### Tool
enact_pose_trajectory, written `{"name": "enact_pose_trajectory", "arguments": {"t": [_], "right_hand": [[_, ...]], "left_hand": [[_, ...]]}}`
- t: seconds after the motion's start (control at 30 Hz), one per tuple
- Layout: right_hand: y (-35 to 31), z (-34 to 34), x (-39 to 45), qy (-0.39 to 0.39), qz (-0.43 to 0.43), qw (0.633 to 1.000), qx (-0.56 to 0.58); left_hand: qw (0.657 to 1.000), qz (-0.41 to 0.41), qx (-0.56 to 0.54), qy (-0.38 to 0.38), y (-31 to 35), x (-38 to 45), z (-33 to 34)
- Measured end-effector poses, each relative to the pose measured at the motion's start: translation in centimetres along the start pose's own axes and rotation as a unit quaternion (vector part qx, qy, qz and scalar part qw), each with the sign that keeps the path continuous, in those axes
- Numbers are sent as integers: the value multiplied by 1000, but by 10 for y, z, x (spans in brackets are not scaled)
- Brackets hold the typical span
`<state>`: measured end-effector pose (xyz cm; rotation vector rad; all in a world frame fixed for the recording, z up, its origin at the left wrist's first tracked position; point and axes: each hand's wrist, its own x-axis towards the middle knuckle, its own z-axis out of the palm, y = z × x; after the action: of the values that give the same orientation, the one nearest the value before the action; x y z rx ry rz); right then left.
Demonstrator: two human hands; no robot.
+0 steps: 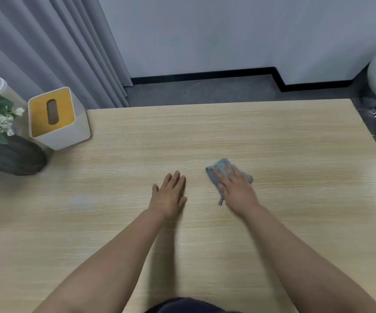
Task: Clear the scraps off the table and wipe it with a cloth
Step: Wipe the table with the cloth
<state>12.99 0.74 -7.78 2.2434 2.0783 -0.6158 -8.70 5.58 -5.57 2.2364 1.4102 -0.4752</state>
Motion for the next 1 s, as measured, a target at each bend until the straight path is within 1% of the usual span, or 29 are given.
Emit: {"name": "enact_pose_trajectory", "arguments": {"t": [0.1, 0.13, 0.17, 0.2, 0.23, 0.33, 0.37, 0.4, 0.43, 0.5, 0.6, 0.67, 0.7, 0.73, 0.77, 0.83, 0.9, 0.93, 1.0], "right_hand": [[26, -8, 5, 11, 154, 988, 12], [23, -7, 5, 13, 181, 983, 5], [14, -6, 6, 11, 189, 982, -5], [1, -4, 7, 5, 173, 985, -12], [-13, 0, 8, 0, 132, 991, -16], [-44, 12, 9, -10, -39, 999, -24], [-43, 12, 10, -13, -74, 997, -30], [-38, 9, 13, -15, -88, 995, -32], [-30, 5, 15, -13, -84, 996, -32], [-7, -2, 18, -2, -35, 999, -21], [28, -15, 21, 13, 126, 992, 5], [28, -15, 20, 35, 210, 977, 17], [19, -14, 22, 39, 221, 974, 13], [6, -11, 25, 31, 208, 978, 10], [-9, -6, 27, 25, 167, 986, 7], [-39, 4, 32, 20, 36, 999, 5], [-52, 8, 36, 3, -71, 998, 0], [-51, 7, 39, -4, -99, 995, -7], [-35, 3, 47, -10, -100, 995, -20]], "left_hand": [[1000, -1, -3, -3, 0, 7, -2], [1000, 0, -3, -4, -1, 7, 0], [1000, 1, -3, -1, -1, 6, 3], [1000, 1, -1, 3, -1, 5, 6], [1000, 1, 2, 9, -1, 4, 8], [1000, 5, 3, 20, -2, 3, 12], [1000, 7, 1, 22, -3, 3, 13], [1000, 9, 2, 24, -4, 3, 13], [1000, 10, 4, 25, -5, 3, 13], [1000, 9, 5, 24, -5, 3, 14], [1000, 11, -4, 23, -4, 3, 13], [999, 12, -6, 30, -4, 2, 11], [999, 11, -7, 38, -4, 2, 11], [999, 11, -7, 43, -4, 1, 11], [999, 11, -7, 48, -3, 0, 10], [998, 9, -7, 57, -3, 0, 9], [997, 9, -2, 72, -4, 3, 6], [996, 11, -2, 85, -5, 5, 3], [993, 19, -16, 117, -7, 11, -4]]}}
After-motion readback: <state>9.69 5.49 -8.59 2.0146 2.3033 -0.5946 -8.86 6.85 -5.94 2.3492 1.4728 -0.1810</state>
